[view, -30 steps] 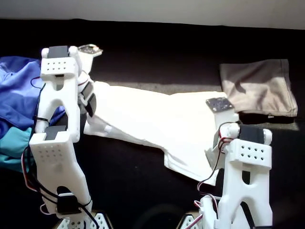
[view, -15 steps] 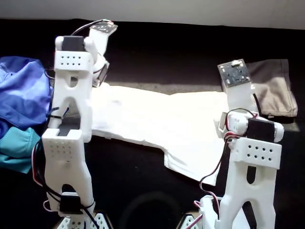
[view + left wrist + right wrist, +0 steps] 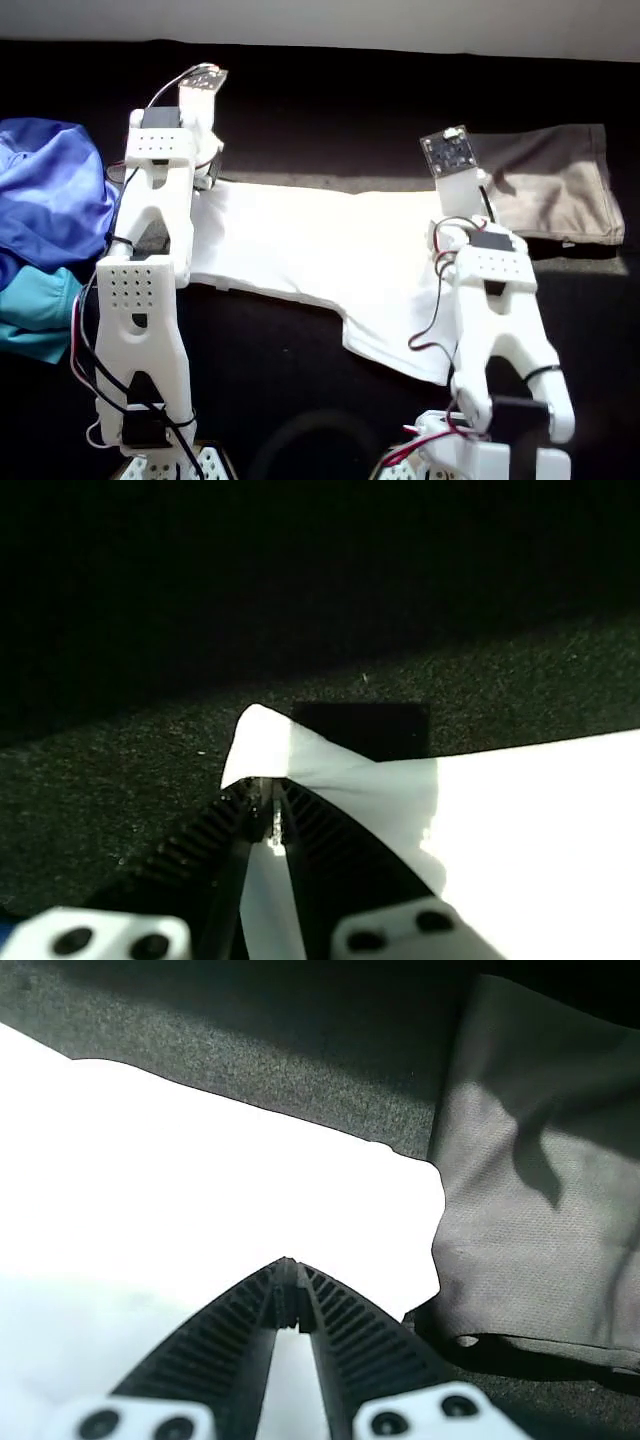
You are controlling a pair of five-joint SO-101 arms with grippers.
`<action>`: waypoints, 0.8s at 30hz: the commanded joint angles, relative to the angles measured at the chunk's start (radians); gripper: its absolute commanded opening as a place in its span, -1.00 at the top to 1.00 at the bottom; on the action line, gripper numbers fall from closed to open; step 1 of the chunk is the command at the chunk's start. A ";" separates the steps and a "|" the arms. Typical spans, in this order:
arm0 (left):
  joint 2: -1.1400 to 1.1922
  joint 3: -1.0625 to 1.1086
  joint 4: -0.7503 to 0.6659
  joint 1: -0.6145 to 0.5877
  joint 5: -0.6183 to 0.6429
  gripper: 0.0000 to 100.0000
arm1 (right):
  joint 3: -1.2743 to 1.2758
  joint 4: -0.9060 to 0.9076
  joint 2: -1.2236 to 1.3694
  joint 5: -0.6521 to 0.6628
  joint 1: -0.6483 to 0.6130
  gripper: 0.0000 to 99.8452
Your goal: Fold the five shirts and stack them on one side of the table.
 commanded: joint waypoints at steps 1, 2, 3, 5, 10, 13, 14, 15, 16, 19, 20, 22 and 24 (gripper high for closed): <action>0.002 -0.035 -0.021 -0.065 0.005 0.98 | -0.168 -0.024 0.228 -0.009 0.022 0.99; 0.005 -0.035 -0.023 -0.077 0.005 0.98 | -0.202 -0.024 0.274 -0.009 0.036 0.99; 0.010 -0.035 -0.023 -0.091 0.005 0.98 | -0.228 -0.024 0.314 -0.009 0.051 0.99; 0.012 -0.035 -0.023 -0.114 0.005 0.98 | -0.272 -0.024 0.369 -0.009 0.076 0.99; 0.007 -0.036 -0.018 -0.130 0.005 0.98 | -0.358 -0.024 0.435 -0.009 0.084 0.99; -0.005 -0.067 -0.012 -0.131 0.005 0.98 | -0.406 0.004 0.435 -0.009 0.081 0.99; -0.013 -0.087 0.006 -0.133 0.006 0.98 | -0.429 0.039 0.432 -0.009 0.081 0.99; -0.024 -0.108 0.032 -0.137 0.006 0.98 | -0.456 0.087 0.426 -0.009 0.081 0.99; -0.035 -0.136 0.052 -0.139 0.006 0.98 | -0.476 0.130 0.410 -0.009 0.082 0.99; -0.058 -0.231 0.110 -0.139 0.006 0.98 | -0.512 0.208 0.343 -0.011 0.081 0.99; -0.061 -0.260 0.121 -0.137 0.006 0.98 | -0.513 0.214 0.315 -0.011 0.079 0.99; -0.061 -0.294 0.120 -0.127 0.006 0.98 | -0.512 0.216 0.263 -0.011 0.064 0.99; -0.048 -0.295 0.120 -0.105 0.006 0.98 | -0.509 0.214 0.246 -0.011 0.036 0.99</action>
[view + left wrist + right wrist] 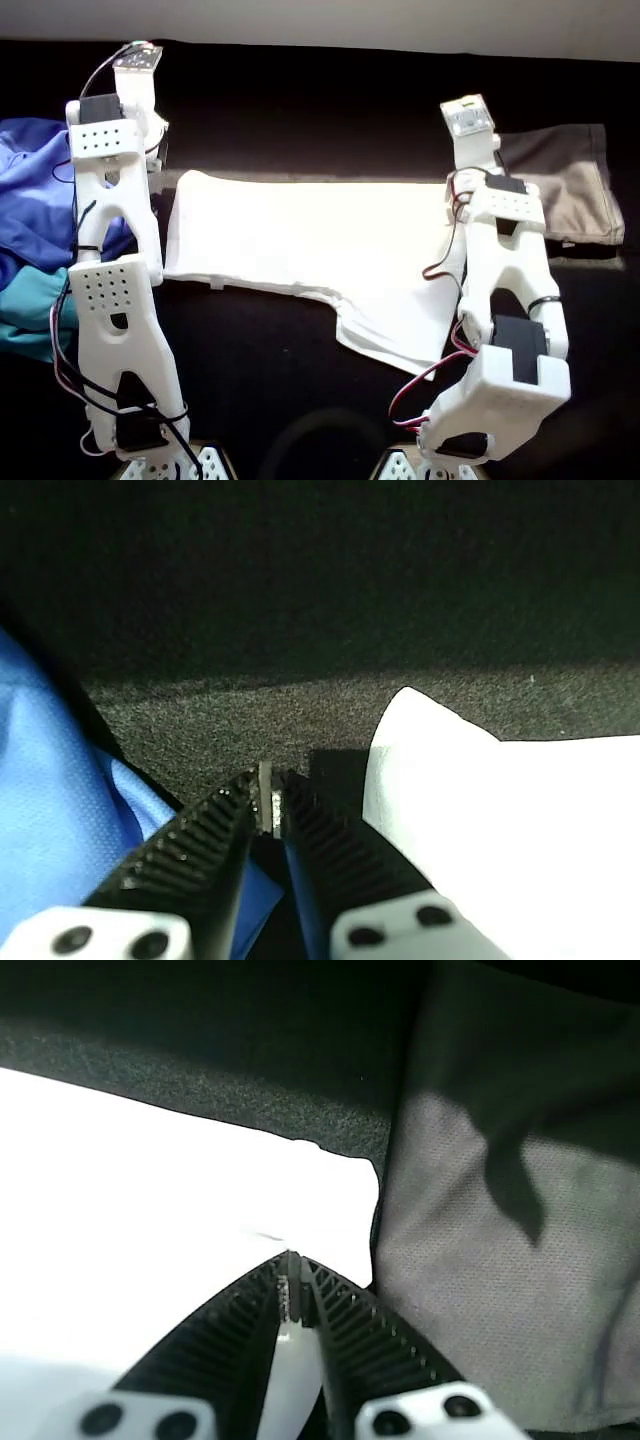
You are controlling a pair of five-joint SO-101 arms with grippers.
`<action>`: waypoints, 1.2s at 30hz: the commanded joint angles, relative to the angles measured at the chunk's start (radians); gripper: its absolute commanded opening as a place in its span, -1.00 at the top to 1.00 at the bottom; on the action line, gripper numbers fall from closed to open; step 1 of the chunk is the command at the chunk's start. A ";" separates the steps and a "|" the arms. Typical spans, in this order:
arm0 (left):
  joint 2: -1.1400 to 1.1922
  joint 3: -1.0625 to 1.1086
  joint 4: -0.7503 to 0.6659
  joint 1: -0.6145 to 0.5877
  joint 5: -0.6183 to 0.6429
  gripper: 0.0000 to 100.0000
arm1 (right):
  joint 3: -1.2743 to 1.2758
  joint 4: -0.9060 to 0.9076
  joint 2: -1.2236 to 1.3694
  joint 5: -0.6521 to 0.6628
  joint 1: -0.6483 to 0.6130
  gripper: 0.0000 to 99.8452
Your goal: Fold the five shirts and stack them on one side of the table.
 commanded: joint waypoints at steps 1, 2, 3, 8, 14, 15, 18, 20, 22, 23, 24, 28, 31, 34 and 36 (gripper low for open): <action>-0.050 -0.054 0.006 0.041 0.008 0.98 | -0.044 0.008 -0.082 -0.011 -0.044 0.99; -0.027 -0.059 0.006 0.059 0.008 0.98 | -0.045 0.007 -0.071 -0.011 -0.056 0.99; -0.004 -0.061 0.005 0.076 0.008 0.98 | -0.045 0.001 -0.056 -0.011 -0.068 0.99; 0.122 -0.061 -0.061 0.113 0.008 0.98 | -0.051 -0.053 0.071 -0.011 -0.090 0.99; 0.177 -0.061 -0.094 0.065 0.008 0.98 | -0.053 -0.110 0.205 -0.009 -0.027 0.99; 0.176 -0.061 -0.092 0.051 0.008 0.98 | -0.053 -0.124 0.222 -0.009 -0.007 0.99; 0.171 -0.064 -0.087 0.013 0.008 0.98 | -0.053 -0.157 0.252 -0.008 0.038 0.99; 0.173 -0.094 -0.083 -0.010 0.008 0.98 | -0.054 -0.157 0.252 -0.006 0.051 0.99; 0.173 -0.130 -0.044 -0.022 0.008 0.98 | -0.054 -0.153 0.248 -0.008 0.051 0.99; 0.173 -0.156 -0.018 -0.022 0.008 0.98 | -0.058 -0.150 0.240 -0.008 0.048 0.99; 0.173 -0.186 0.014 -0.021 0.008 0.98 | -0.056 -0.150 0.225 -0.009 0.048 0.99; 0.174 -0.340 0.153 -0.004 0.008 0.98 | -0.054 -0.110 0.113 -0.009 0.035 0.99; 0.176 -0.466 0.272 0.019 0.008 0.98 | -0.054 -0.038 -0.004 -0.009 0.021 0.99; 0.171 -0.526 0.338 0.041 0.015 0.98 | -0.053 0.048 -0.124 -0.011 0.012 0.99; 0.159 -0.532 0.338 0.042 0.046 0.98 | -0.053 0.101 -0.197 -0.011 0.008 0.99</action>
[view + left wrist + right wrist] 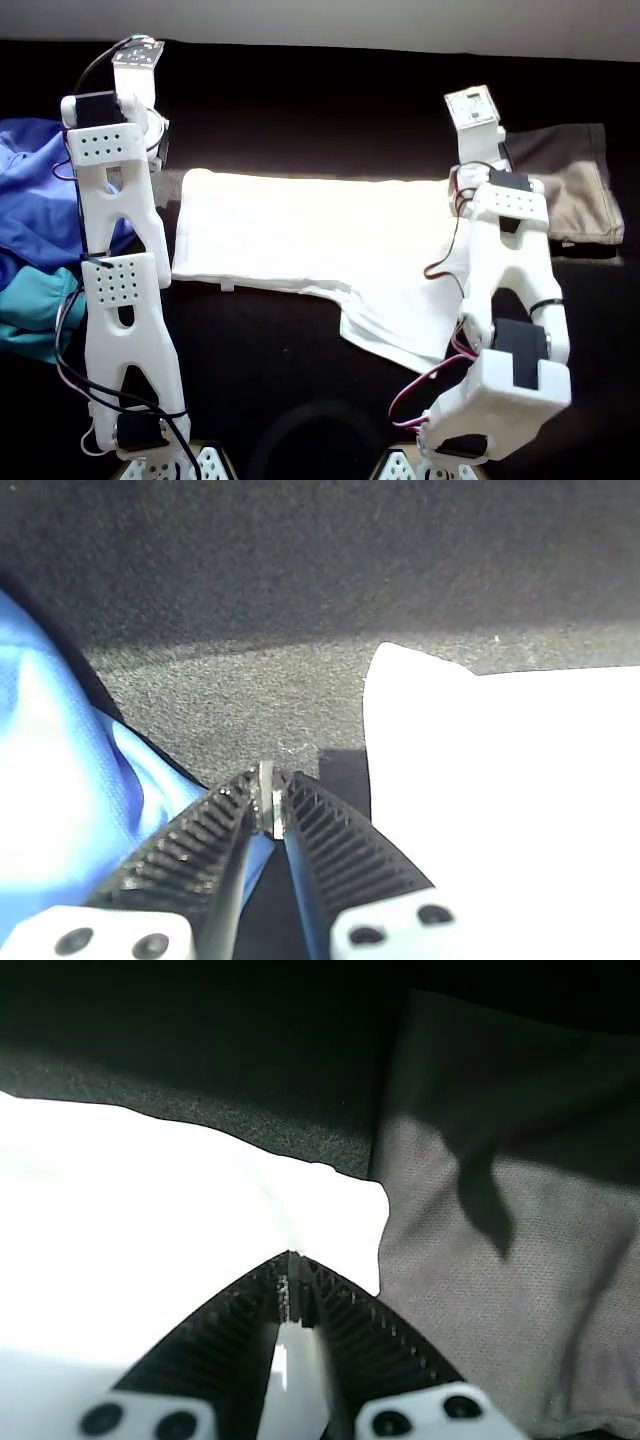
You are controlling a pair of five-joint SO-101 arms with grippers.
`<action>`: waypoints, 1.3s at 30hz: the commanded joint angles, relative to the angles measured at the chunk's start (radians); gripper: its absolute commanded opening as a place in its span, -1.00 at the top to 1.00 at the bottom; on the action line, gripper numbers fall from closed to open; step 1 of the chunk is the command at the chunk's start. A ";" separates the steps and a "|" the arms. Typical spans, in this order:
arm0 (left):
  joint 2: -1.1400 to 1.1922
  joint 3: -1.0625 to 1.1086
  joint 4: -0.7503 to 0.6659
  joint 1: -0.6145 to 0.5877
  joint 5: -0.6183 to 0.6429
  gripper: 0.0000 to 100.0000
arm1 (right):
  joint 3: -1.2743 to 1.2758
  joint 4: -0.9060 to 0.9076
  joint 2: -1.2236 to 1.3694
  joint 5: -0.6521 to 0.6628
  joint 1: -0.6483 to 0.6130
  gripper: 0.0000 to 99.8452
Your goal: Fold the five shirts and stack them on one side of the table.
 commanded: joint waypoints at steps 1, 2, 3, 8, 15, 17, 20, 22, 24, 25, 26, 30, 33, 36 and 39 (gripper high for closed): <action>-0.041 -0.041 0.031 0.027 0.043 0.98 | -0.028 0.085 -0.182 -0.011 -0.007 0.99; -0.059 -0.018 0.032 0.028 0.054 0.98 | -0.028 0.108 -0.209 -0.011 -0.007 0.99; -0.082 0.018 0.032 0.035 0.061 0.98 | -0.028 0.131 -0.236 -0.011 -0.007 0.99; -0.294 0.338 0.031 0.076 0.095 0.98 | -0.028 0.260 -0.323 -0.006 -0.018 0.99; -0.651 0.923 0.008 0.189 0.120 0.98 | -0.028 0.447 -0.346 -0.003 -0.070 0.99; -0.733 1.093 -0.081 0.220 0.126 0.98 | -0.027 0.503 -0.346 -0.003 -0.113 0.99; -0.829 1.368 -0.282 0.243 0.126 0.98 | 0.015 0.529 -0.349 -0.002 -0.170 0.99; -0.880 1.561 -0.423 0.249 0.126 0.98 | 0.073 0.526 -0.349 -0.002 -0.200 0.99; -0.926 1.748 -0.562 0.245 0.127 0.98 | 0.143 0.516 -0.349 -0.002 -0.239 0.99; -0.947 1.836 -0.634 0.242 0.127 0.98 | 0.183 0.506 -0.349 -0.002 -0.255 0.99; -0.966 1.910 -0.701 0.236 0.126 0.98 | 0.222 0.486 -0.351 -0.002 -0.268 0.99; -1.026 2.104 -0.902 0.196 0.124 0.98 | 0.420 0.348 -0.403 -0.002 -0.312 0.99; -1.053 2.160 -0.948 0.188 0.124 0.98 | 0.562 0.275 -0.469 -0.002 -0.374 0.99; -1.055 2.167 -0.950 0.194 0.124 0.98 | 0.670 0.219 -0.532 -0.003 -0.437 0.99; -1.053 2.167 -0.951 0.196 0.124 0.98 | 0.728 0.176 -0.561 -0.003 -0.458 0.99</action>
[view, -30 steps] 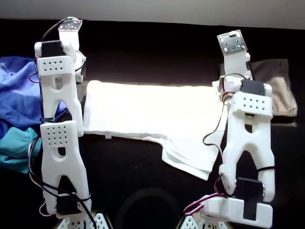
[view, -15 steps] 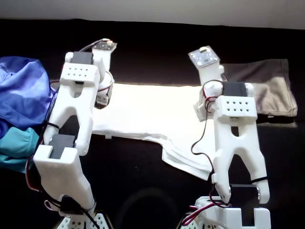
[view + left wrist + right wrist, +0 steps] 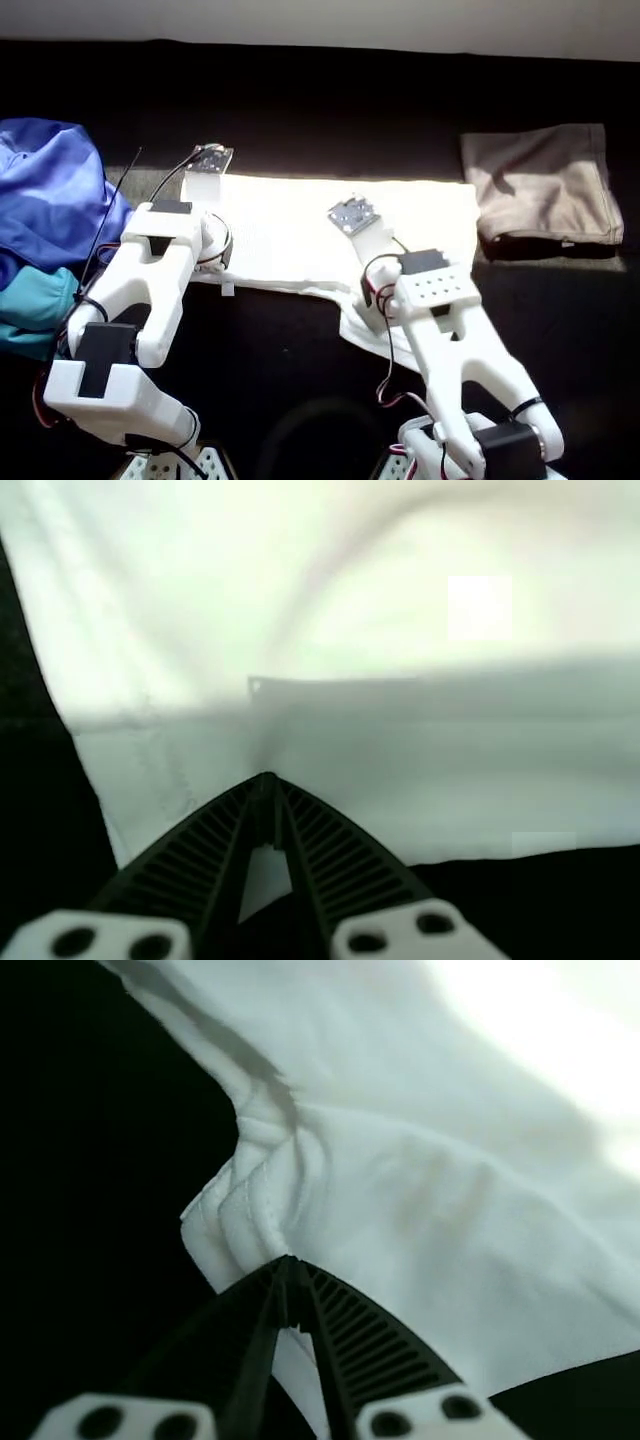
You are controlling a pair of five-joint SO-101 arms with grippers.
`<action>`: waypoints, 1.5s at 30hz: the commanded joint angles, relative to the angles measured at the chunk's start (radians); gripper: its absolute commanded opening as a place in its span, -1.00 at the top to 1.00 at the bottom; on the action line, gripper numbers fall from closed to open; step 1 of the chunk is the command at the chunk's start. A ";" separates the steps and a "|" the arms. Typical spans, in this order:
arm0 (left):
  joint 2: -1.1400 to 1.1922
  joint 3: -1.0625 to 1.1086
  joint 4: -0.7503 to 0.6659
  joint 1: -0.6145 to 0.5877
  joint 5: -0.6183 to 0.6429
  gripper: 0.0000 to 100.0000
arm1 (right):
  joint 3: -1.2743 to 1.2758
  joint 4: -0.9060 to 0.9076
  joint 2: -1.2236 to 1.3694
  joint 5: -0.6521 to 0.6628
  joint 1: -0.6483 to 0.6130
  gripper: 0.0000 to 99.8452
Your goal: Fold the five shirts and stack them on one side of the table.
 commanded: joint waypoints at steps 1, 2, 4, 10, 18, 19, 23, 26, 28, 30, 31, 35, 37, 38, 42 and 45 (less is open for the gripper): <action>-0.004 0.005 -0.014 -0.007 0.002 0.98 | 0.051 -0.047 -0.059 -0.003 -0.019 0.99; -0.002 0.007 -0.020 -0.007 0.002 0.98 | 0.053 -0.050 -0.059 -0.003 -0.019 0.99; 0.015 0.007 -0.038 -0.007 0.002 0.98 | 0.053 -0.050 -0.058 -0.003 -0.016 0.98; 0.025 0.004 -0.041 -0.007 0.003 0.98 | 0.062 -0.048 -0.058 -0.009 -0.019 0.74; 0.027 0.004 -0.052 -0.007 0.003 0.98 | 0.065 -0.047 -0.056 -0.005 -0.019 0.66; 0.027 0.004 -0.054 -0.007 0.003 0.98 | 0.077 -0.047 -0.056 -0.005 -0.019 0.66; 0.027 0.005 -0.054 -0.007 0.005 0.98 | 0.147 -0.048 -0.056 -0.003 -0.047 0.66; 0.028 0.005 -0.054 -0.007 0.005 0.98 | 0.170 -0.056 -0.056 -0.003 -0.061 0.66; 0.028 0.005 -0.054 -0.007 0.005 0.98 | 0.174 -0.088 -0.058 -0.005 -0.054 0.67; 0.028 0.005 -0.054 -0.007 0.005 0.98 | 0.173 -0.105 -0.061 -0.008 -0.039 0.73; 0.028 0.005 -0.054 -0.007 0.005 0.98 | 0.171 -0.105 -0.067 -0.008 -0.036 0.78; 0.028 0.005 -0.054 -0.007 0.005 0.98 | 0.148 -0.097 -0.067 -0.005 -0.025 0.86; 0.028 0.005 -0.054 -0.007 0.005 0.98 | 0.143 -0.097 -0.067 -0.005 -0.015 0.86; 0.028 0.005 -0.054 -0.007 0.005 0.98 | 0.143 -0.099 -0.067 -0.005 -0.012 0.86; 0.028 0.005 -0.054 -0.007 0.005 0.98 | 0.143 -0.101 -0.067 -0.005 -0.008 0.87; 0.028 0.005 -0.054 -0.007 0.005 0.98 | 0.142 -0.101 -0.067 -0.005 -0.007 0.87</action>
